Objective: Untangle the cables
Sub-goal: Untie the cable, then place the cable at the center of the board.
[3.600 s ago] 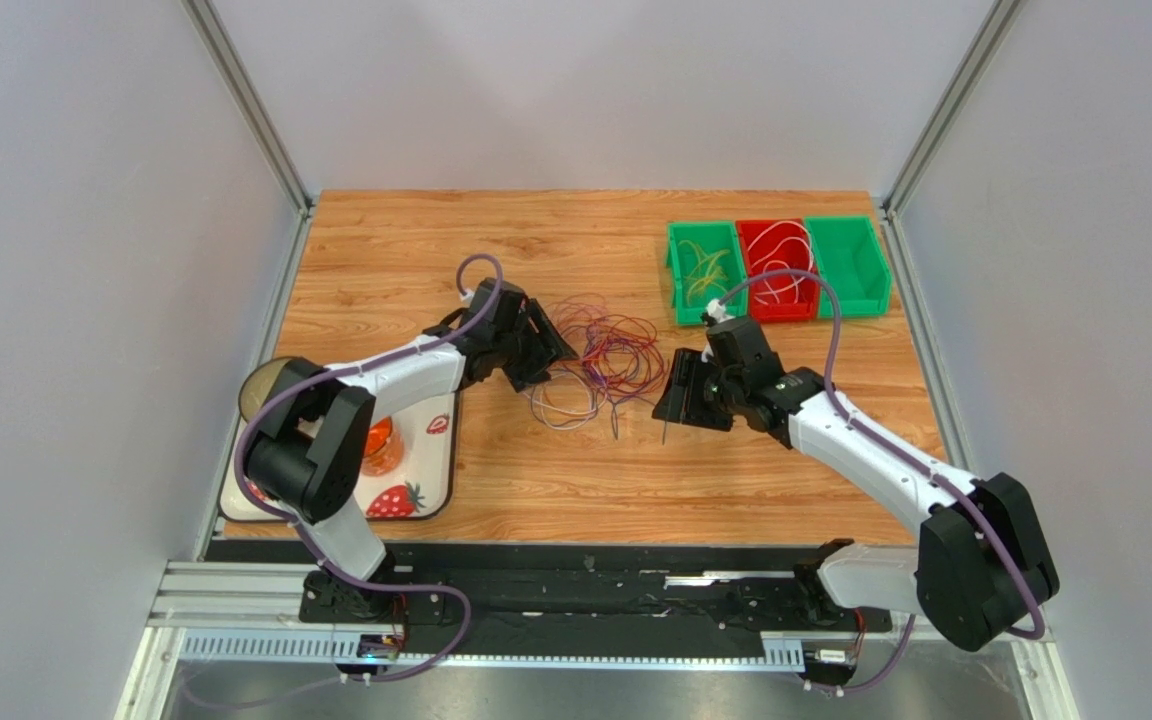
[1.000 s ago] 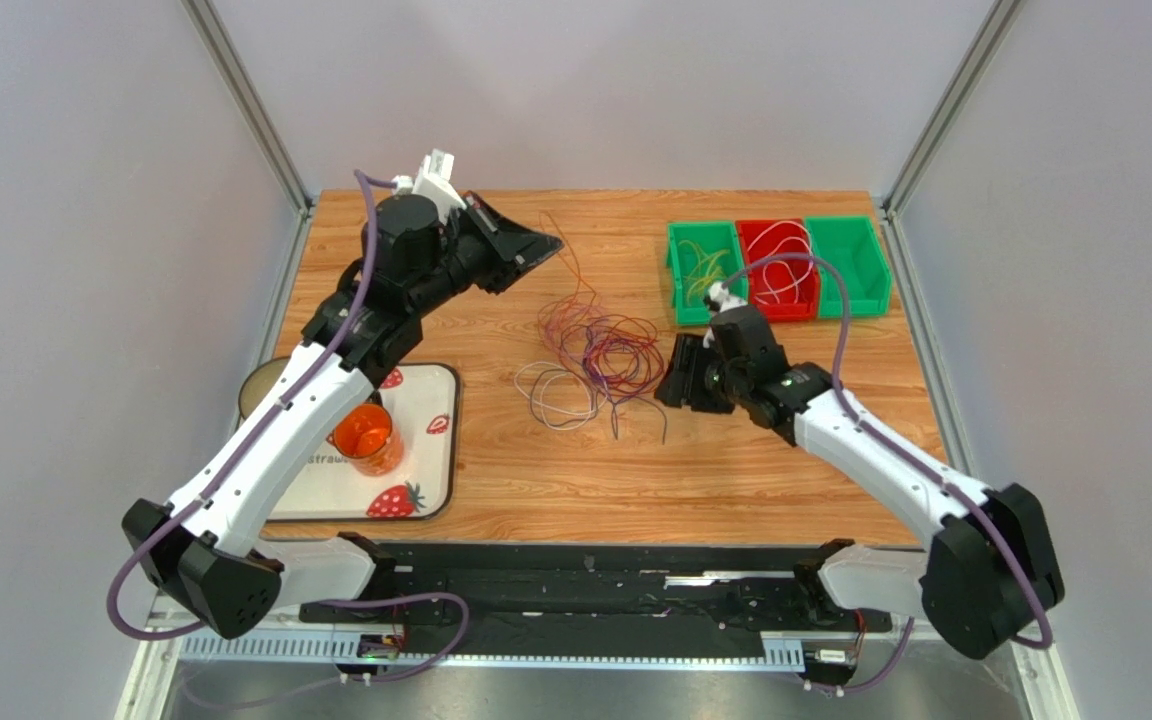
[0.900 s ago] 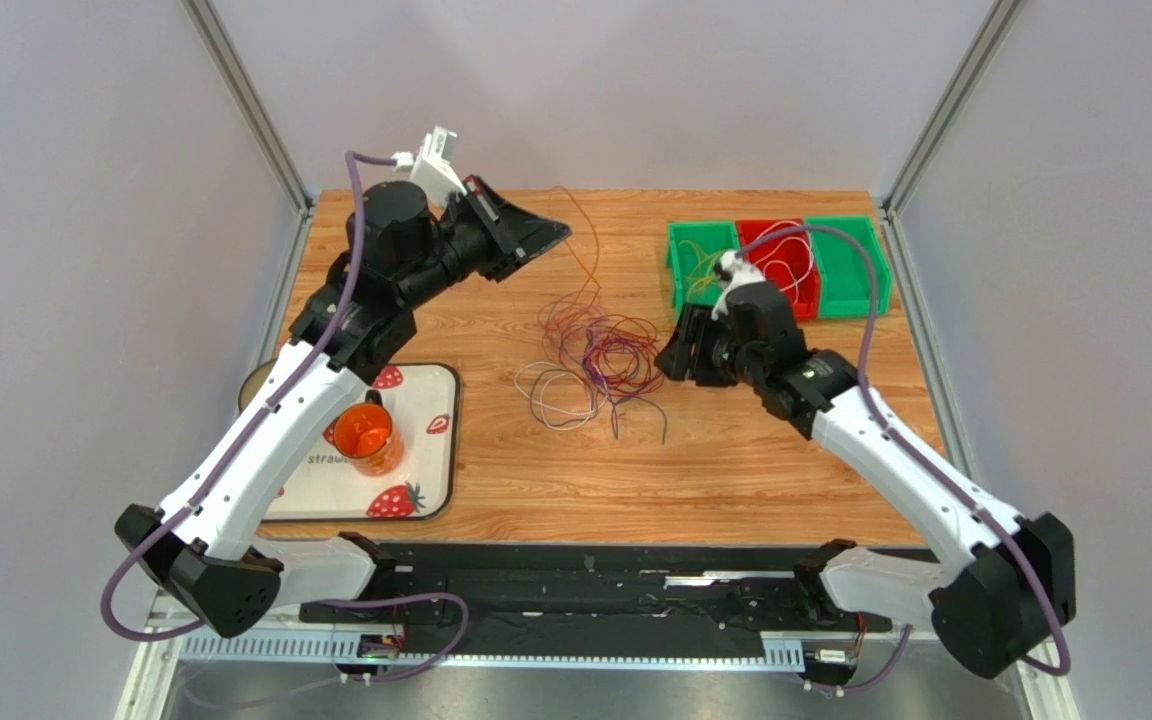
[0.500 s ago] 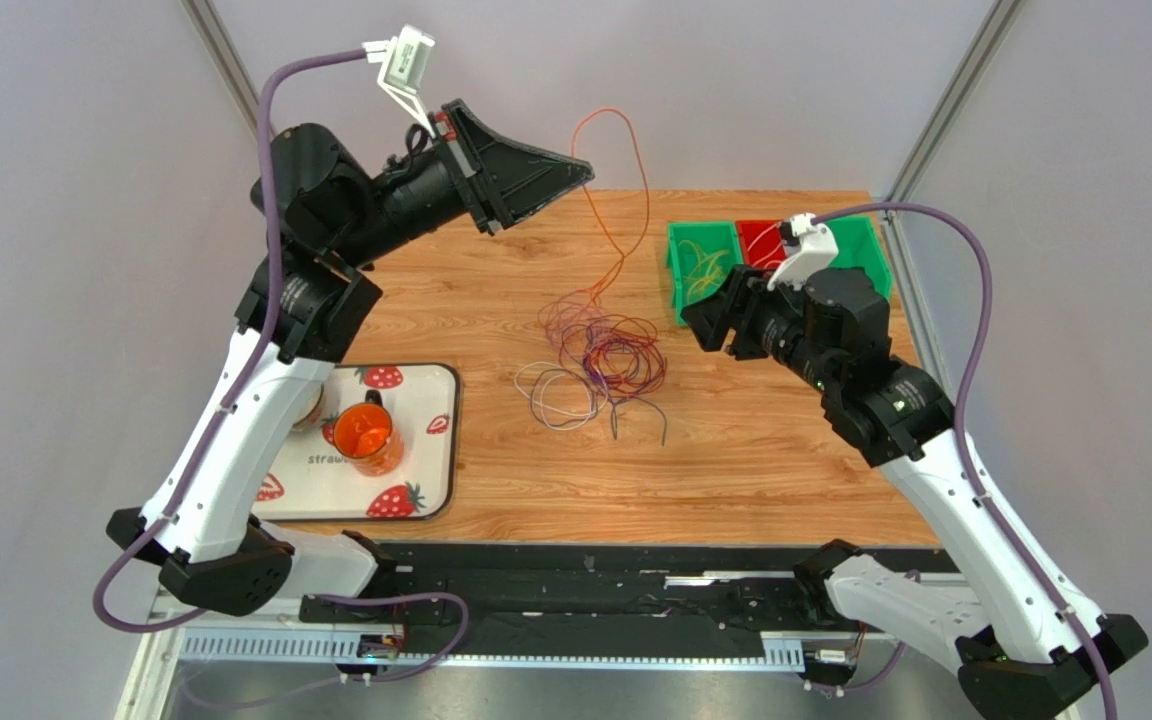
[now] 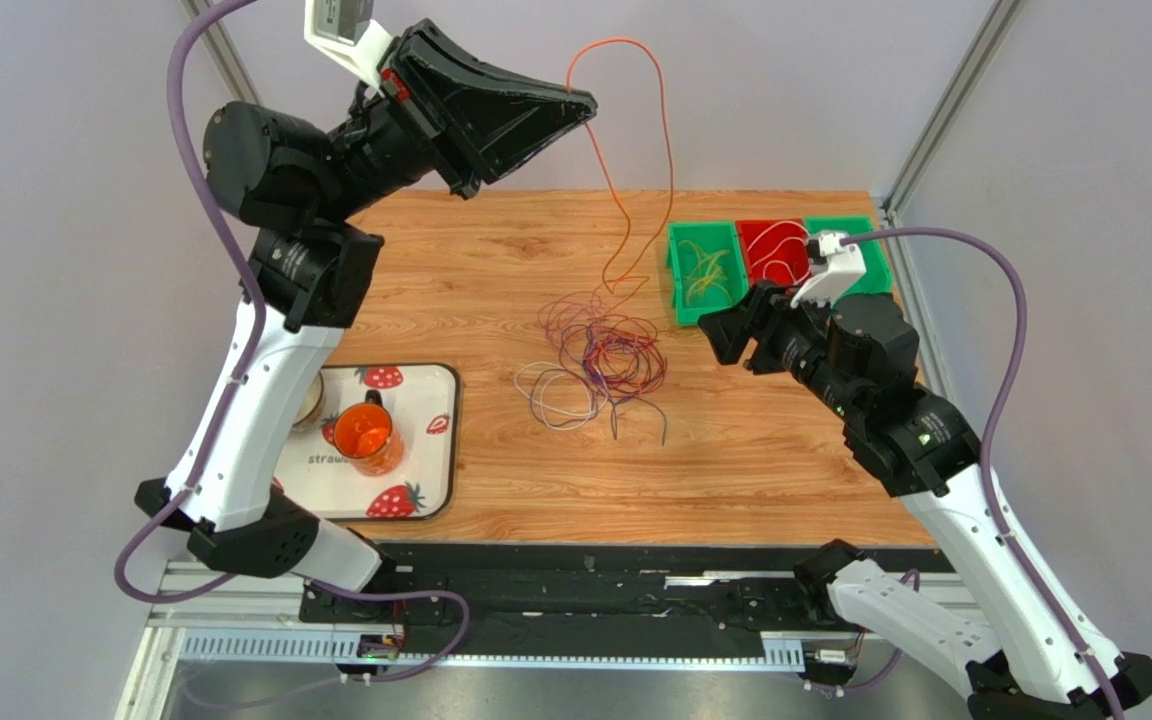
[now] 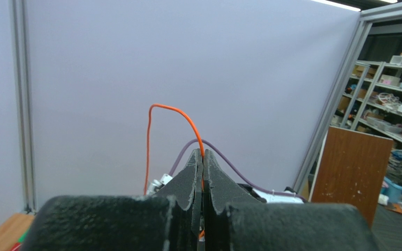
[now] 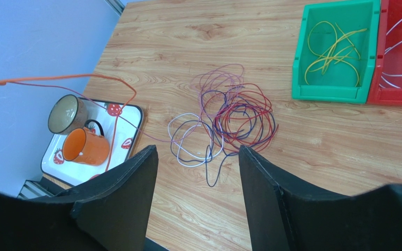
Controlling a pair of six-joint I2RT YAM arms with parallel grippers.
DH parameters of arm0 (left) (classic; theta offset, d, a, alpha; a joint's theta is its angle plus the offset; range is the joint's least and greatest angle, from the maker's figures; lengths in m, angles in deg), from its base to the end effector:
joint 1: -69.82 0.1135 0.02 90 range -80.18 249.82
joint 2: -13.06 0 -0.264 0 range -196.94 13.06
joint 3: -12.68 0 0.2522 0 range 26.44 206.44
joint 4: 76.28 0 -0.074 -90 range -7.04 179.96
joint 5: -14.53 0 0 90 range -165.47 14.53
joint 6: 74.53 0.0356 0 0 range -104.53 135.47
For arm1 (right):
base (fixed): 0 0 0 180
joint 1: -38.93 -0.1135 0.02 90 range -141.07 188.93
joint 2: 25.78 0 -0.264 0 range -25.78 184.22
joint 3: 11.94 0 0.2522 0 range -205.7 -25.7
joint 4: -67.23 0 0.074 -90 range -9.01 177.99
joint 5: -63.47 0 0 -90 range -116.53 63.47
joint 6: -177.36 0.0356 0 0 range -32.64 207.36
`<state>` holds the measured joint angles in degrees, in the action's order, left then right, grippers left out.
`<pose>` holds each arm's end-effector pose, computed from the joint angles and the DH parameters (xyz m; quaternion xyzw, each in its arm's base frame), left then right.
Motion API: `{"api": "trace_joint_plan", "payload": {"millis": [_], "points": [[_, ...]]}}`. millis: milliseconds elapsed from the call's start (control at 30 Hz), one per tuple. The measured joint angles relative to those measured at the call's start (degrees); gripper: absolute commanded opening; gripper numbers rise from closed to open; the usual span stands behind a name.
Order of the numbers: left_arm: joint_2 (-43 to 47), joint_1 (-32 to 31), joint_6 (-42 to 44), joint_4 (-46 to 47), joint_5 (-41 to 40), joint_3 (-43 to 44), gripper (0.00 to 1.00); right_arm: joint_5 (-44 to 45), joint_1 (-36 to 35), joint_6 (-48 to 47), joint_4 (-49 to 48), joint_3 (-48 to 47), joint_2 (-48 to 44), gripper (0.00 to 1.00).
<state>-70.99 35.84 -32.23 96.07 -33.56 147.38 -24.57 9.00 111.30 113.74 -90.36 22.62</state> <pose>0.1741 -0.1461 0.6396 0.2811 0.4089 -0.6679 0.5546 0.1463 0.0828 0.4060 -0.0316 0.8005 0.2588 0.5396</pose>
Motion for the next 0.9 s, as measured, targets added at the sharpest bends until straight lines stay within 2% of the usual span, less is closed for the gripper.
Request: {"api": "trace_joint_plan", "payload": {"millis": [100, 233, 300, 333, 467, 533, 767, 900], "points": [[-3.0, 0.0, -2.1, 2.6, 0.8, 3.7, 0.00, 0.1, 0.0, 0.0, -0.1, 2.2, -0.5, 0.63], [-15.6, 0.2, -3.2, -0.7, 0.8, 26.8, 0.00, -2.1, 0.0, 0.0, -1.0, 3.7, -0.6, 0.66], [-17.7, 0.7, -4.6, -0.3, 0.9, 30.9, 0.00, -4.2, 0.0, -0.3, -3.1, 4.5, -1.0, 0.68], [-17.2, 0.8, -5.4, 0.5, 1.0, 29.8, 0.00, -5.0, 0.0, -0.4, -4.0, 4.9, -1.3, 0.68], [-8.5, 1.0, -7.4, 5.7, 0.5, 11.1, 0.00, -8.2, 0.0, -1.5, -7.9, 5.5, -1.6, 0.70], [-6.5, 1.0, -7.5, 6.4, 0.4, 6.2, 0.00, -9.9, 0.0, -1.6, -10.5, 5.5, -0.9, 0.70], [-6.0, 1.1, -7.2, 6.5, 0.3, 3.8, 0.00, -13.6, 0.0, -1.5, -15.7, 5.8, 4.3, 0.69], [-2.3, 1.1, -7.0, 7.6, 0.0, -4.0, 0.00, -8.9, 0.0, -1.4, -14.1, 5.7, 3.8, 0.67]]}}
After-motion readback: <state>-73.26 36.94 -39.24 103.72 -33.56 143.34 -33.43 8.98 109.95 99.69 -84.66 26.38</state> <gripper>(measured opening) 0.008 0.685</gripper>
